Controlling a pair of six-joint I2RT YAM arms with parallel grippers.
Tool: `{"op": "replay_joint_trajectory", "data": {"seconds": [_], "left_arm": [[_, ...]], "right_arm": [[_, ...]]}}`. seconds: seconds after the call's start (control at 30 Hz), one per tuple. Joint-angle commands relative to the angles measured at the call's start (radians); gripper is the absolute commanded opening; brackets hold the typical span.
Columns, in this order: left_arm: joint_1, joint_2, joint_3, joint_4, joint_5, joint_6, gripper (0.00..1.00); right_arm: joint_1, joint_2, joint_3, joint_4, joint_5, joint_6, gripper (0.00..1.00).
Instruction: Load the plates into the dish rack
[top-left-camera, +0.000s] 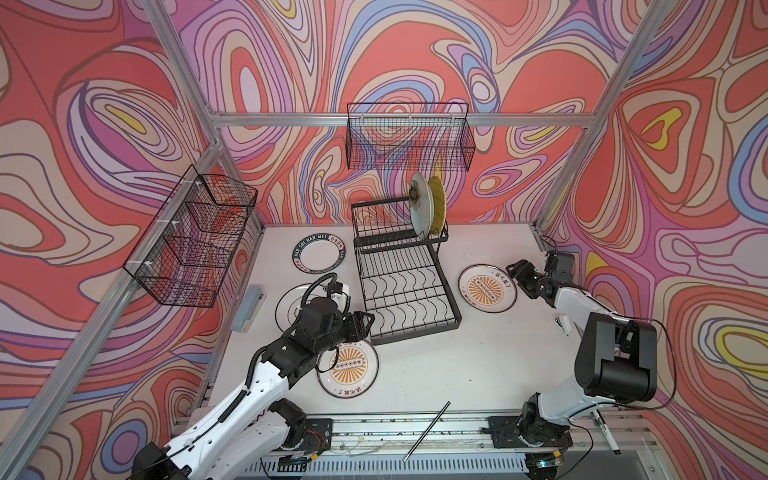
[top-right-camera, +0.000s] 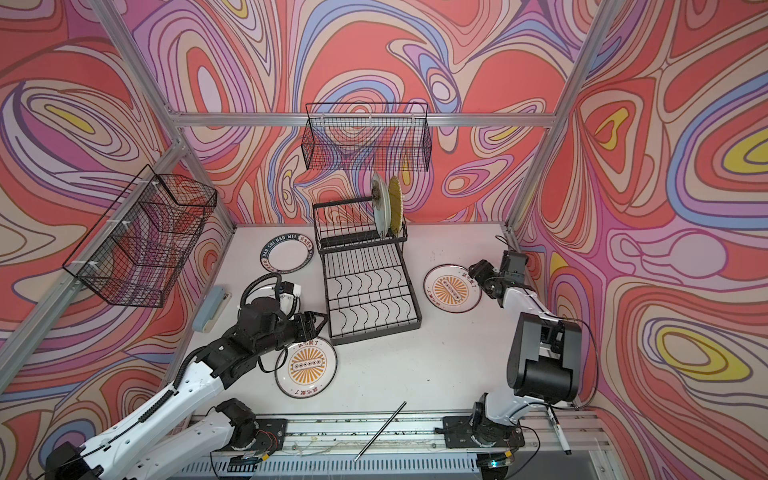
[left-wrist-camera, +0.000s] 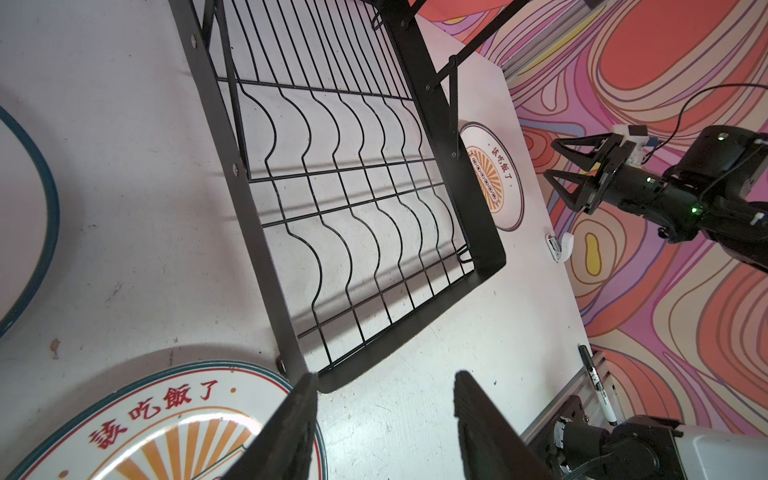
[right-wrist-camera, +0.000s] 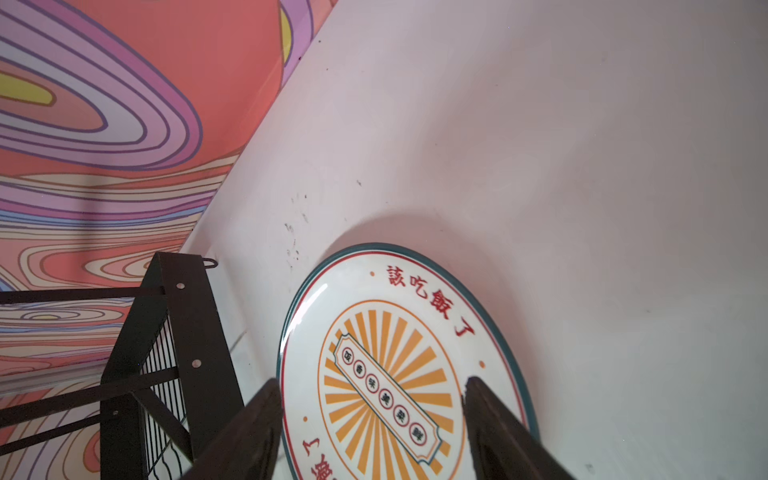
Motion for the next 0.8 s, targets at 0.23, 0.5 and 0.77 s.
{"op": "replay_joint_trajectory", "data": {"seconds": [0.23, 0.5, 0.77], "left_arm": [[-0.003, -0.001, -0.005, 0.017, -0.006, 0.013, 0.56], [-0.003, 0.000, -0.004, 0.017, -0.009, 0.017, 0.56], [-0.004, 0.004, -0.006, 0.020, -0.006, 0.014, 0.56]], "right_arm": [[-0.075, -0.023, -0.122, 0.062, -0.082, 0.008, 0.70], [-0.079, 0.015, -0.168, 0.113, -0.107, 0.022, 0.69], [-0.079, 0.044, -0.181, 0.137, -0.124, 0.025, 0.66]]}}
